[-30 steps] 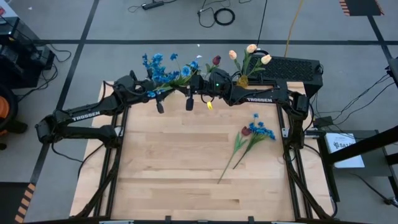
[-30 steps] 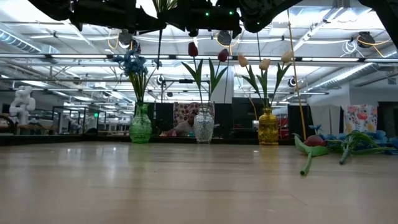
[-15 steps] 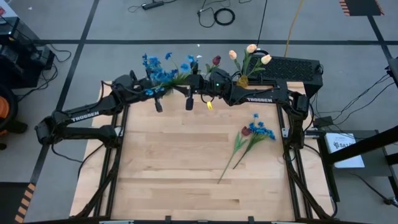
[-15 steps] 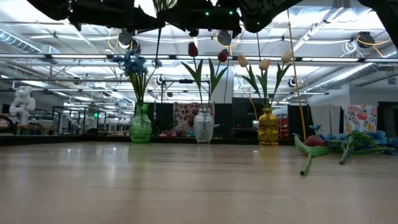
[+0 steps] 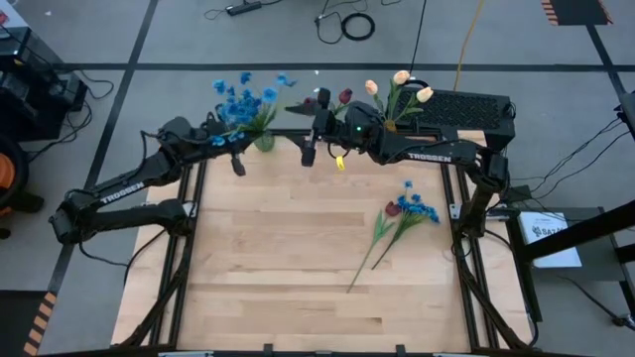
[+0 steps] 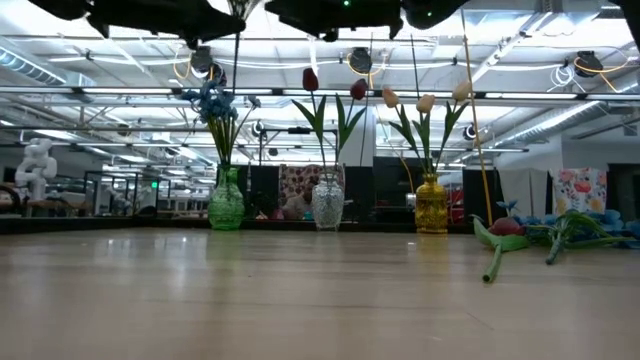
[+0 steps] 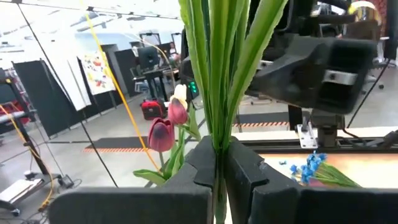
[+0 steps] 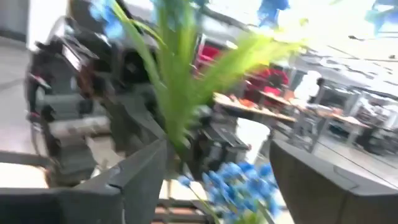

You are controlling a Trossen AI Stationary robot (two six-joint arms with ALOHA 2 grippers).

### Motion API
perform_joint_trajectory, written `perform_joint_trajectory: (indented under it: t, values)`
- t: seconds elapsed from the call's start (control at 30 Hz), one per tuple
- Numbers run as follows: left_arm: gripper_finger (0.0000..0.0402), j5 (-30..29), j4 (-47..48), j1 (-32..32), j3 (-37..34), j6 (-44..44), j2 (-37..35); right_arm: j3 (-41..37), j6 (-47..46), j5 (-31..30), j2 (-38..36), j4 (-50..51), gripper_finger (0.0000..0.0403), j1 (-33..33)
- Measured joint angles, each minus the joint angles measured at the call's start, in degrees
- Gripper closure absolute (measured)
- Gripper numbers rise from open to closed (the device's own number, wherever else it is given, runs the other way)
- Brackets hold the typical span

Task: Sort flowers into vase by color
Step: Put the left blue flowers into the green vase

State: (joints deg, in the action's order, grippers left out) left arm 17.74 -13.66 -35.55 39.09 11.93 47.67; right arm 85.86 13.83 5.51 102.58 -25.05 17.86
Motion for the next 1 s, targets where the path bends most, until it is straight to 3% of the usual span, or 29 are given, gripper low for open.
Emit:
perform_joint_trajectory:
  t: [0.2, 0.37, 0.6, 0.87, 1.0]
  values:
    - [0.0386, -1.31, 2.45, -0.11, -0.02, 0.38, -4.27, 0.0, -0.52, -1.76, -0.79, 7.31, 0.0113, -1.17]
    - [0.0385, -6.24, 2.77, -0.11, -0.02, 0.36, -5.94, 0.04, -2.1, -1.78, 2.48, 8.1, 0.012, -3.93]
    - [0.0384, -7.97, 3.25, -0.11, -0.02, 0.37, -5.76, 0.02, -2.8, -4.3, 13.06, -6.25, 0.0131, -8.09]
    - [0.0384, -11.23, 3.68, -0.11, -0.02, 0.45, -5.76, 0.0, -2.11, -9.24, 24.16, -24.35, 0.0133, -8.59]
    - [0.0383, -11.88, 3.64, -0.11, -0.02, 0.5, -5.76, 1.18, -0.07, -16.36, 27.11, -26.8, 0.0133, -8.61]
